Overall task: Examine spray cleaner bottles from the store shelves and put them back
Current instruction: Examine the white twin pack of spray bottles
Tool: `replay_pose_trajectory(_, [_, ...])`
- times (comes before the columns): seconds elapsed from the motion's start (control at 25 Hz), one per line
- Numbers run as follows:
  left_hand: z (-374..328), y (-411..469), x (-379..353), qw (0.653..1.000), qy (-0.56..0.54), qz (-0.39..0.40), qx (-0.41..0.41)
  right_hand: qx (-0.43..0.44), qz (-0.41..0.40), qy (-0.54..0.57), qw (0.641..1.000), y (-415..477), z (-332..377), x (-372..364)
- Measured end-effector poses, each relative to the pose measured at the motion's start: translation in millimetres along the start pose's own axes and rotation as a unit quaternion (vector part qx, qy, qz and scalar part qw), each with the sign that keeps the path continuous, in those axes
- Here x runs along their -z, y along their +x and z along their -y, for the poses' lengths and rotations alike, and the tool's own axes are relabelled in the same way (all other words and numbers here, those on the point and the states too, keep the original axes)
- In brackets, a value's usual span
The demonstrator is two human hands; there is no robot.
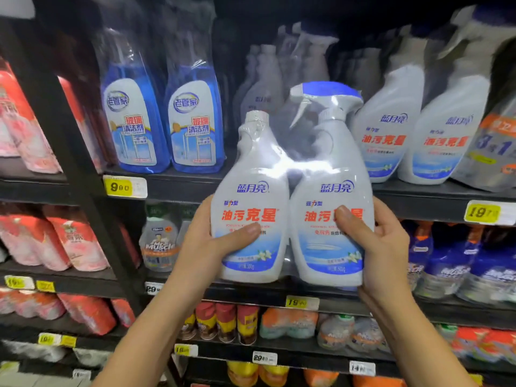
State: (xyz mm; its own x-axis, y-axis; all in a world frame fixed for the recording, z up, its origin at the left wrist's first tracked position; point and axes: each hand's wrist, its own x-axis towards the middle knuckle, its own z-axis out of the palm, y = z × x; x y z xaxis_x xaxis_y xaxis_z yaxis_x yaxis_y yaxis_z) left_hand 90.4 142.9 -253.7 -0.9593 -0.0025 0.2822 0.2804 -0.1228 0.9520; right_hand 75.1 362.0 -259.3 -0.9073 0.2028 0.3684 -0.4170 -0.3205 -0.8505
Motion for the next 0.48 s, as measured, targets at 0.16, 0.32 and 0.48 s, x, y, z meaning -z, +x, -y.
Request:
replay_pose_trajectory(0.16, [-16.7, 48.2, 2.7, 1.000, 0.006, 0.004, -0.028, 0.054, 0.021, -0.028, 0.998, 47.9, 14.8, -18.9])
replay_pose_trajectory(0.32, [-26.9, 93.3, 1.0, 0.999, 0.013, -0.003, -0.043, 0.122, 0.026, -0.091, 0.988, 94.8, 21.0, -32.5])
replay_pose_trajectory(0.48, [-25.3, 129.1, -0.7, 0.995, 0.079, -0.037, -0.049, 0.202, 0.014, -0.215, 0.955, 121.7, 16.4, -35.3])
